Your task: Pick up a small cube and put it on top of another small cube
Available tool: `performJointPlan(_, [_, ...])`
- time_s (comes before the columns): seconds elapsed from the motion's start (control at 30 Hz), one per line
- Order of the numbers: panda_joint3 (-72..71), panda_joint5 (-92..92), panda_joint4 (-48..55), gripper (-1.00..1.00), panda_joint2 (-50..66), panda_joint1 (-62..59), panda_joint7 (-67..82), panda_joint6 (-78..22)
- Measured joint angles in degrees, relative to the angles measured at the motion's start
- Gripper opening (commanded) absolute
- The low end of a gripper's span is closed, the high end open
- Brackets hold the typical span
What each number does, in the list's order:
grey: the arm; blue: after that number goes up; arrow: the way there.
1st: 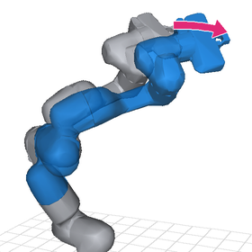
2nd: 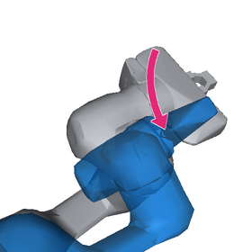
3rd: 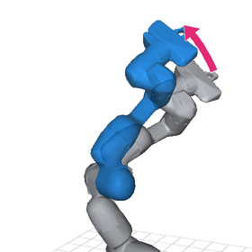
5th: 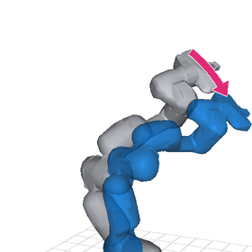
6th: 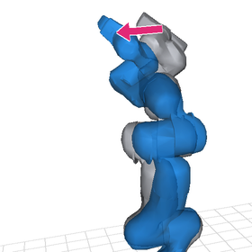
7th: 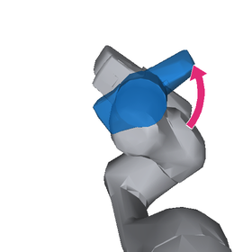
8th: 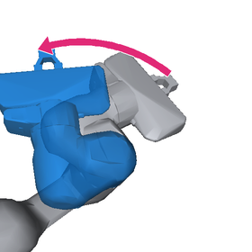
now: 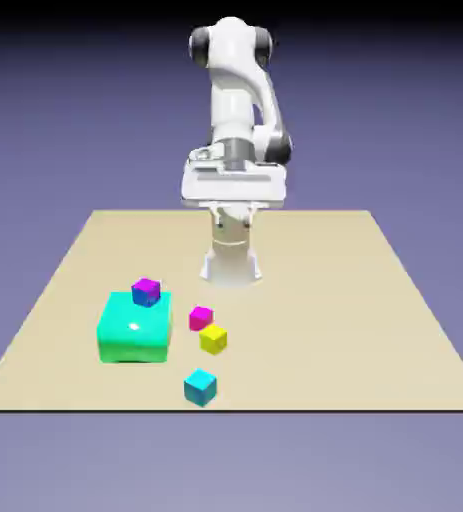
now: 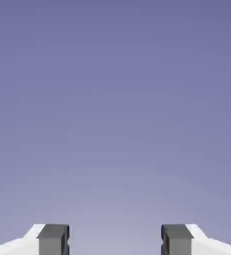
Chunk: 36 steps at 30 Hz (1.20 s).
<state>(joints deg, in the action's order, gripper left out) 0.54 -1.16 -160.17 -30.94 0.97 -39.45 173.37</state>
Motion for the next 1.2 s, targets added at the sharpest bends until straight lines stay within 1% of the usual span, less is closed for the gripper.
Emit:
performJointPlan(1.13, [15.3,-32.7,23.5,0.0,48.5,7.9,84.7,-17.9])
performJointPlan(1.2, [15.6,-33.4,24.0,0.0,49.5,8.1,86.4,-18.2])
